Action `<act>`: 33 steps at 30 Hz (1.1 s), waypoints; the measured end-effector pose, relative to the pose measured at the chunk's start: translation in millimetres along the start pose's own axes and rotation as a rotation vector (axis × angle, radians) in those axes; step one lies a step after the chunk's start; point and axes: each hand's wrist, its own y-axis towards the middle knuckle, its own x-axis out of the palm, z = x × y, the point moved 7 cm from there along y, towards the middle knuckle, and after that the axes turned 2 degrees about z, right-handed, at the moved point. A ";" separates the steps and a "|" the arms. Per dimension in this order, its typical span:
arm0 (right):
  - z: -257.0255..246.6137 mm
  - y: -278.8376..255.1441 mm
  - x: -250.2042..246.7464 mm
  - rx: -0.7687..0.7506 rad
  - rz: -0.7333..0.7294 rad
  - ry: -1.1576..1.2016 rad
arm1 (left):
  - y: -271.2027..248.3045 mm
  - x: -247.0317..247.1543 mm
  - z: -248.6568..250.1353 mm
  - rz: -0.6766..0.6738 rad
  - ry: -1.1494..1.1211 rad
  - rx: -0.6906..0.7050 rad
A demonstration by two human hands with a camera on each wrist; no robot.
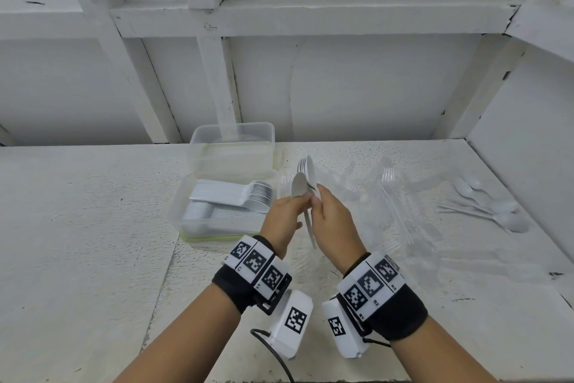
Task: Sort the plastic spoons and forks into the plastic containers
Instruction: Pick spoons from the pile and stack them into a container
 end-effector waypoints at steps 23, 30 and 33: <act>-11.0 -12.8 16.7 -0.092 -0.136 0.046 | 5.5 -6.1 10.0 -0.068 -0.312 -0.075; -14.4 -13.8 23.7 -0.138 -0.145 -0.115 | 6.7 -11.3 13.4 0.023 -0.260 0.066; -10.6 -16.1 24.3 -0.063 -0.139 0.003 | 5.8 -12.6 13.5 0.016 -0.238 0.065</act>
